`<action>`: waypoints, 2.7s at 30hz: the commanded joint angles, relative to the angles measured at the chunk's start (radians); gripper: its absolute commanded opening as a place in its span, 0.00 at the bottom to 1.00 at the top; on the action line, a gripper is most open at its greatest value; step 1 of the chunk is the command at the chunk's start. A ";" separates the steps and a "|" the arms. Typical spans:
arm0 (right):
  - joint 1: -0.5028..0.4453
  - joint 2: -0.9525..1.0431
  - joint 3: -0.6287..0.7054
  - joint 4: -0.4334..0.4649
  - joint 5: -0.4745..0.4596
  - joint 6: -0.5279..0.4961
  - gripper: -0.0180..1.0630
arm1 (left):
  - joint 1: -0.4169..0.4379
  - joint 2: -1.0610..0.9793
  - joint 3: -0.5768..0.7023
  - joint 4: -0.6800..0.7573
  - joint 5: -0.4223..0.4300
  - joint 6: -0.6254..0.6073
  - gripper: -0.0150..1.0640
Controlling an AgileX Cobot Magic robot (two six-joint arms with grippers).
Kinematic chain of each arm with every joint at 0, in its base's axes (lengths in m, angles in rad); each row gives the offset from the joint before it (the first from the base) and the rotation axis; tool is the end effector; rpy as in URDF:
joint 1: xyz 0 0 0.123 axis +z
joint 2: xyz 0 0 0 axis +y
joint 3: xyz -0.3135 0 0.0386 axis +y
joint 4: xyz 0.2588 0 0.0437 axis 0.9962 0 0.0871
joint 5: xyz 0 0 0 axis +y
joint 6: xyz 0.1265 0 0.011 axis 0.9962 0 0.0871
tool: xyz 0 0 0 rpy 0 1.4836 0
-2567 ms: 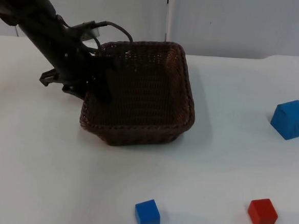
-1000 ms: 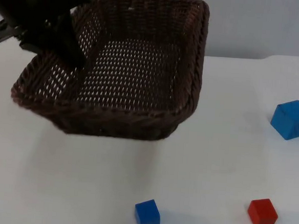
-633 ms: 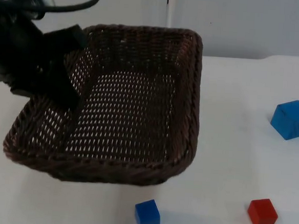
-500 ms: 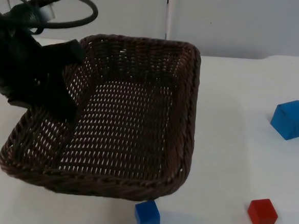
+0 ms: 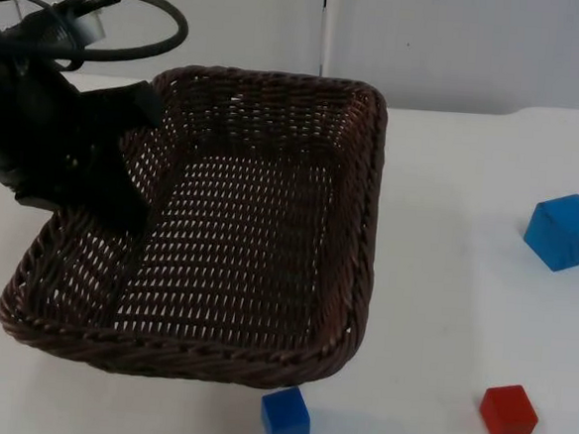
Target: Pick up the basket with the left hand and place the largest block into the basket with the right hand.
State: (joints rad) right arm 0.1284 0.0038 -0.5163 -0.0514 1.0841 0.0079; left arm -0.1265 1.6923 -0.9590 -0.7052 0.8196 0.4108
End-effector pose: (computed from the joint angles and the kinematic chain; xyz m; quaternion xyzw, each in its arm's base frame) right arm 0.0037 -0.0053 0.2687 -0.0501 0.8543 0.0096 0.5173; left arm 0.3143 -0.1006 0.1802 0.0346 0.9625 -0.2548 0.0863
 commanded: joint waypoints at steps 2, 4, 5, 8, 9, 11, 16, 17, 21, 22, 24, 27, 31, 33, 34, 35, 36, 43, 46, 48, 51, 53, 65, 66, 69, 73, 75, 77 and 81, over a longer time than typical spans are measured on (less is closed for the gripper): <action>-0.005 -0.004 0.000 0.002 -0.010 0.006 0.99 | -0.004 -0.017 -0.001 -0.039 0.005 0.004 0.01; -0.005 -0.004 0.000 0.002 -0.010 0.006 0.99 | -0.004 -0.017 -0.001 -0.039 0.004 0.004 0.01; -0.005 -0.004 0.000 0.002 -0.010 0.006 0.99 | -0.004 -0.017 -0.001 -0.039 0.004 0.004 0.01; -0.005 -0.004 0.000 0.002 -0.010 0.006 0.99 | -0.004 -0.017 -0.001 -0.039 -0.003 0.004 0.01; -0.005 -0.004 -0.004 0.002 -0.013 0.006 0.99 | -0.004 -0.017 -0.001 -0.039 -0.006 0.004 0.01; -0.005 -0.004 -0.009 0.002 -0.019 0.006 0.99 | -0.004 -0.017 -0.001 -0.039 -0.006 0.004 0.01; -0.005 0.092 -0.053 0.002 -0.055 0.006 0.99 | -0.004 -0.017 -0.001 -0.039 -0.006 0.004 0.01; -0.005 0.127 -0.068 0.002 -0.068 0.006 0.99 | -0.004 -0.017 -0.001 -0.046 -0.006 0.004 0.01; -0.005 0.230 -0.098 0.002 -0.116 0.006 0.99 | -0.004 -0.017 -0.001 -0.054 -0.010 0.004 0.01; -0.005 0.273 -0.109 0.002 -0.138 0.006 0.99 | -0.004 -0.017 -0.001 -0.056 -0.013 0.004 0.01; -0.005 0.361 -0.125 0.002 -0.177 0.006 0.99 | -0.004 -0.017 -0.001 -0.056 -0.013 0.004 0.01; -0.005 0.444 -0.141 0.002 -0.223 0.006 0.99 | -0.004 -0.017 -0.001 -0.056 -0.013 0.004 0.01; -0.005 0.637 -0.198 0.002 -0.294 0.006 0.99 | -0.004 -0.017 -0.001 -0.058 -0.015 0.004 0.01; -0.005 0.679 -0.212 0.002 -0.305 0.006 0.99 | -0.004 -0.017 -0.001 -0.058 -0.015 0.004 0.01; -0.005 0.714 -0.234 0.002 -0.315 0.006 0.99 | -0.004 -0.017 -0.001 -0.058 -0.015 0.004 0.01; -0.005 0.755 -0.254 0.002 -0.323 0.006 0.99 | -0.004 -0.017 -0.001 -0.058 -0.016 0.004 0.01; -0.005 0.787 -0.272 0.002 -0.328 0.004 0.99 | -0.004 -0.017 -0.001 -0.058 -0.016 0.004 0.01; -0.005 0.978 -0.373 0.002 -0.350 0.004 0.99 | -0.004 -0.017 -0.001 -0.058 -0.017 0.004 0.01; -0.005 1.087 -0.433 0.002 -0.367 0.004 0.99 | -0.004 -0.017 -0.001 -0.058 -0.017 0.004 0.01; -0.005 1.112 -0.445 0.002 -0.379 0.002 0.99 | -0.004 -0.017 -0.001 -0.058 -0.017 0.004 0.01; -0.004 1.185 -0.465 0.002 -0.400 -0.001 0.99 | -0.004 -0.017 -0.001 -0.058 -0.018 0.004 0.01; -0.004 1.206 -0.470 0.002 -0.403 -0.001 0.99 | -0.004 -0.017 -0.001 -0.058 -0.018 0.004 0.01; -0.002 1.394 -0.555 0.037 -0.384 -0.082 0.99 | -0.004 -0.017 -0.001 -0.055 -0.020 0.006 0.01; -0.002 1.424 -0.576 0.037 -0.375 -0.092 0.99 | -0.004 -0.017 -0.001 -0.055 -0.020 0.009 0.01; -0.002 1.489 -0.630 0.037 -0.348 -0.113 0.99 | -0.004 -0.017 -0.001 -0.055 -0.020 0.010 0.01; 0.000 1.632 -0.746 0.039 -0.295 -0.164 0.99 | -0.004 -0.017 -0.001 -0.054 -0.021 0.015 0.01; 0.000 1.666 -0.764 0.041 -0.289 -0.178 0.99 | -0.004 -0.017 -0.001 -0.054 -0.021 0.025 0.01; 0.000 1.725 -0.804 0.084 -0.271 -0.241 0.99 | -0.004 -0.017 -0.001 -0.054 -0.021 0.030 0.01; 0.000 1.819 -0.834 0.154 -0.299 -0.286 0.99 | -0.004 -0.017 -0.001 -0.054 -0.024 0.030 0.01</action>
State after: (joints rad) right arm 0.1284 1.7755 -1.3328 0.0637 0.8030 -0.2451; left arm -0.1265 1.6923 -0.9568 -0.7327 0.7937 0.4338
